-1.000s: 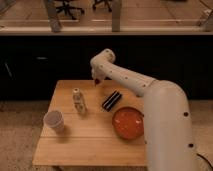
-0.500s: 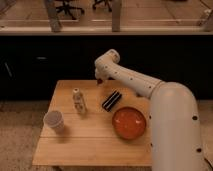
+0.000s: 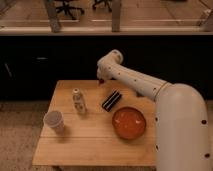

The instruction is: Place the pepper on the white sponge

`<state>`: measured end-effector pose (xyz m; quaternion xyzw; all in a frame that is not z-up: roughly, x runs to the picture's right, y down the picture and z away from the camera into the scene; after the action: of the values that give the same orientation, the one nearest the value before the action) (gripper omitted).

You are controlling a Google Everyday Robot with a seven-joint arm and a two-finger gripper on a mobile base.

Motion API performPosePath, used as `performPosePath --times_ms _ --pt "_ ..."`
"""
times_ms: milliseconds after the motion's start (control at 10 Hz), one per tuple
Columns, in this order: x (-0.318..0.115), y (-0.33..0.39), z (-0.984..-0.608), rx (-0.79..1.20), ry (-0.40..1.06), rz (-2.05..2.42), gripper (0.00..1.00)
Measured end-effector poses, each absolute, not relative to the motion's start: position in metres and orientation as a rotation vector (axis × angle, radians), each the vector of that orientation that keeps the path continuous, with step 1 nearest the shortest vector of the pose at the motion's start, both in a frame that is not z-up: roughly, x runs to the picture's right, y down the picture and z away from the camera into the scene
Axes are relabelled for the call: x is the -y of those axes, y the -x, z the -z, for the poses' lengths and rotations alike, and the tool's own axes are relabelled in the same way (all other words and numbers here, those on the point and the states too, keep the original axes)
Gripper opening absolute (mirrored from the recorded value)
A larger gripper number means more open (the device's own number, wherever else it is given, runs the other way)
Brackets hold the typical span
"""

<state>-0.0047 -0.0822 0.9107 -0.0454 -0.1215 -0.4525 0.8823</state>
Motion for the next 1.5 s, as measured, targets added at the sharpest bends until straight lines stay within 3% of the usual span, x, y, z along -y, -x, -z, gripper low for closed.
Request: performPosePath --times_ms 1500 --pt "0.076 -0.045 -0.882 0.190 0.057 0.722 0.00"
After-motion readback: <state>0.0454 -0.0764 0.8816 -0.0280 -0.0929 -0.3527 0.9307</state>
